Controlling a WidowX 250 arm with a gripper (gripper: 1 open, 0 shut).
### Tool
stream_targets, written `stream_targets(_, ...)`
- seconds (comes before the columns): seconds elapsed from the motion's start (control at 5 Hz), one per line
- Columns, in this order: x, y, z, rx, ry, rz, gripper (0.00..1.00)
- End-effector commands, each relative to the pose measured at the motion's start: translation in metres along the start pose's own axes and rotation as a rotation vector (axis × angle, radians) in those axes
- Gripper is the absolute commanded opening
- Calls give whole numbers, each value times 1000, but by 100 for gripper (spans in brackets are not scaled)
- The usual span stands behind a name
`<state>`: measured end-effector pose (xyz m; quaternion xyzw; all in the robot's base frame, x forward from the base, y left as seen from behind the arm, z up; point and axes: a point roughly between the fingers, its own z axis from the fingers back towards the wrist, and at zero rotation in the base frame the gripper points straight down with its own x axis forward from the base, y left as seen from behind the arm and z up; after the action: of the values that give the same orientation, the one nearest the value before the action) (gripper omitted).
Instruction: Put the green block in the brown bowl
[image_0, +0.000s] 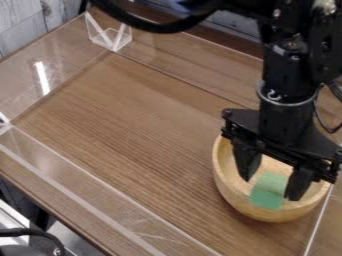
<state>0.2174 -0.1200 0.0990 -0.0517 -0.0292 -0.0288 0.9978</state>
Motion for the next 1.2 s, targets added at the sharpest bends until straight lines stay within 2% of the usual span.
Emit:
stream_targets(0.0,5,2,6,-10,-27,5,100)
stream_targets(0.6,11,13,14,-22,-32,18,100)
stream_targets(1.0,19,16,12,-30,-42,21,100)
